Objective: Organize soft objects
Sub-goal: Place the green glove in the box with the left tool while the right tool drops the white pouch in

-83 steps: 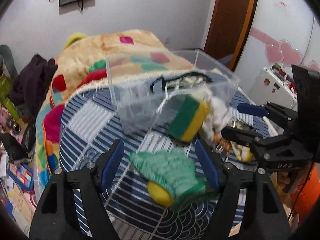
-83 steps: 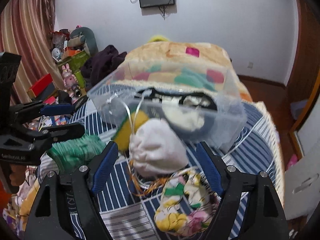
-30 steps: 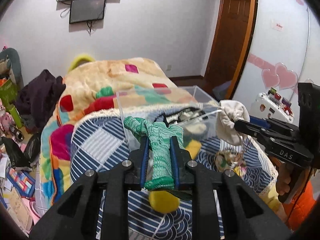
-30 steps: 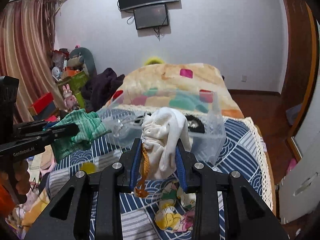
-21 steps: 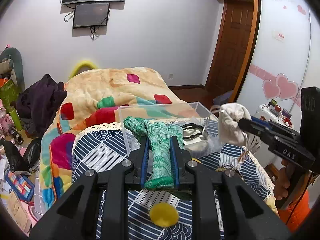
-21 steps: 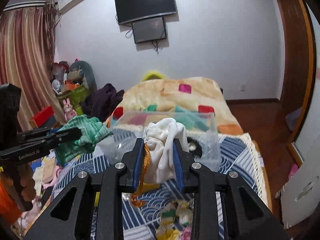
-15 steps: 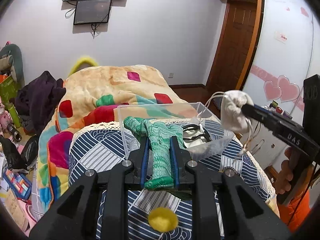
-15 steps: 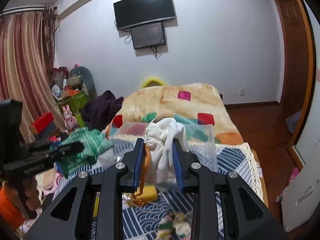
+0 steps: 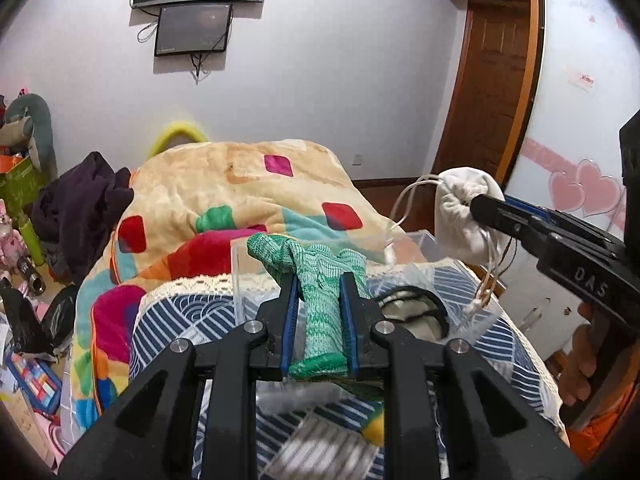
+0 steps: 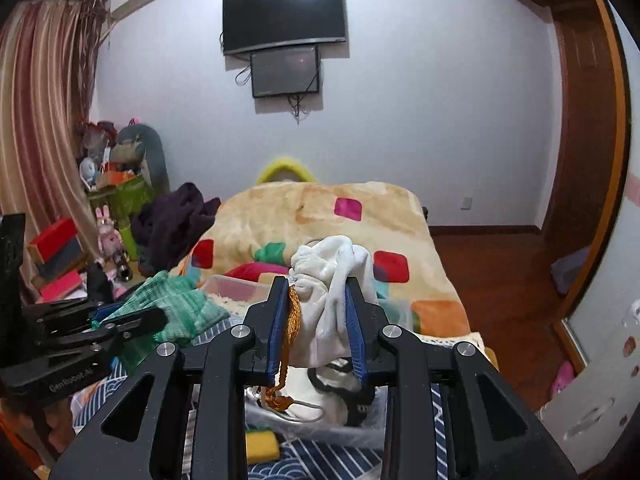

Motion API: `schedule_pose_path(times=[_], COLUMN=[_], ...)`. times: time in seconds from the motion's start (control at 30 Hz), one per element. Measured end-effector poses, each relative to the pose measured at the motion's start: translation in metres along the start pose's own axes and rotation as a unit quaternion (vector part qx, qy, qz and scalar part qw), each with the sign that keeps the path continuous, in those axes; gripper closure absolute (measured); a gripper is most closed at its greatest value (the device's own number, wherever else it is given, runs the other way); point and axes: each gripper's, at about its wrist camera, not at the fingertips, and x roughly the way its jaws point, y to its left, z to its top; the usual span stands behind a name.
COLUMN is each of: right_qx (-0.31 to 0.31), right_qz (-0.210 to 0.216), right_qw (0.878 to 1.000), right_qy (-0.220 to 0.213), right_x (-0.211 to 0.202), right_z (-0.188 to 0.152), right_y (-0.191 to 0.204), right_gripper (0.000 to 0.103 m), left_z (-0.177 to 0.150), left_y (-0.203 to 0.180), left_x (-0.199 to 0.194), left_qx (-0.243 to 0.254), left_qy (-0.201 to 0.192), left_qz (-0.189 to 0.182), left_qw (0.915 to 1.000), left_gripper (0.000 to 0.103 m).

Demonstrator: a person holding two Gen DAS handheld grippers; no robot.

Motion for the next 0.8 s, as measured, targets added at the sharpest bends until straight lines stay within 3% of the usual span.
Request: schedule_pose_path(times=[0.2, 0.6, 0.8], right_qx=[0.006, 0.016, 0.018], right_qz=[0.011, 0.028, 0.04], right_qw=[1.0, 0.993, 0.988], right_qy=[0.018, 0.111, 0.148], right_x=[0.019, 0.061, 0.073], right_z=[0.001, -0.013, -0.023], right_y=[0.001, -0.004, -0.004], right_gripper=[0.078, 0.078, 0.078], left_z=[0.0, -0.018, -0.022], left_y=[0.003, 0.009, -0.005], left_x=[0.027, 0.083, 0.086], left_qx=[-0.004, -0.023, 0.015], left_qy=[0.013, 0.086, 0.091], left_qz=[0.006, 0.015, 0.023], left_qw=[0.9999, 0.9959, 0.9955], left_gripper=[0.083, 0.083, 0.083])
